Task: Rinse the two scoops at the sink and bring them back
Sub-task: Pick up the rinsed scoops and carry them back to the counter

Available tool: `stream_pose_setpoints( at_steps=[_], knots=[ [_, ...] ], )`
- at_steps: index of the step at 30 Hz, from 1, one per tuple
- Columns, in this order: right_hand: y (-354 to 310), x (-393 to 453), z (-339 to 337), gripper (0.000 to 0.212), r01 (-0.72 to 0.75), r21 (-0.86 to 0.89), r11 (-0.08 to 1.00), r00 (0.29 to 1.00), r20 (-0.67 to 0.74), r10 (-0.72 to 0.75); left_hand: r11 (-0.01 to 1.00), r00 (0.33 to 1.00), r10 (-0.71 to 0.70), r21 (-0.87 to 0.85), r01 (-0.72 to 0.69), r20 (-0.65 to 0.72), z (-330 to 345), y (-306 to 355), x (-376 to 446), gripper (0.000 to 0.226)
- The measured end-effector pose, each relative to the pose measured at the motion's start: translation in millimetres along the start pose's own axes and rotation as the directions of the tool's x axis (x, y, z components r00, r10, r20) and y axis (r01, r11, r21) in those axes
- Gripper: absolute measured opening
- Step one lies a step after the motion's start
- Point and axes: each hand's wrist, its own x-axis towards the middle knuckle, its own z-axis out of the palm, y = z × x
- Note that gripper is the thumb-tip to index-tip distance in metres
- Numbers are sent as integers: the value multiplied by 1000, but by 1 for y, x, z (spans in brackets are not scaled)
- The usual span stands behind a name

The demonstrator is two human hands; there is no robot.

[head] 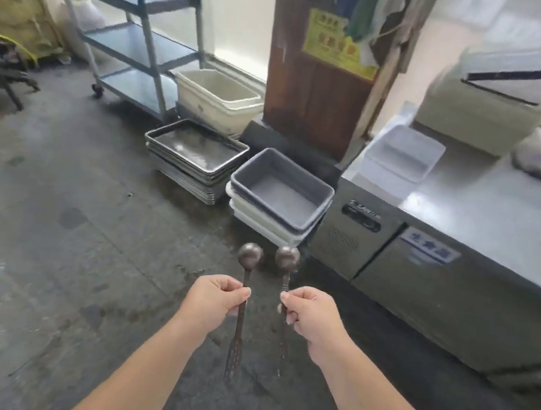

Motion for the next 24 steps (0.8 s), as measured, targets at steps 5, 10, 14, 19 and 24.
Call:
stream_pose_setpoints(
  at_steps=[5, 10, 14, 19, 24],
  knots=[
    [5, 9, -85, 31, -23, 143, 989, 980, -193, 51, 981, 976, 39, 175, -77, 212, 87, 37, 36, 21],
    [1, 30, -135, 32, -16, 265, 964, 945, -311, 101, 952, 937, 62, 263, -159, 344, 154, 75, 79, 22],
    [-17, 65, -160, 26, -12, 302, 953, 911, -389, 135, 928, 901, 65, 306, -212, 428, 188, 106, 126, 18],
    [-55, 124, -177, 15, -75, 337, 939, 863, -451, 230, 896, 879, 20, 381, -227, 477, 207, 149, 196, 14],
    [-95, 180, -181, 11, -114, 353, 929, 844, -459, 277, 874, 883, -2, 430, -227, 469, 225, 186, 253, 16]
  ],
)
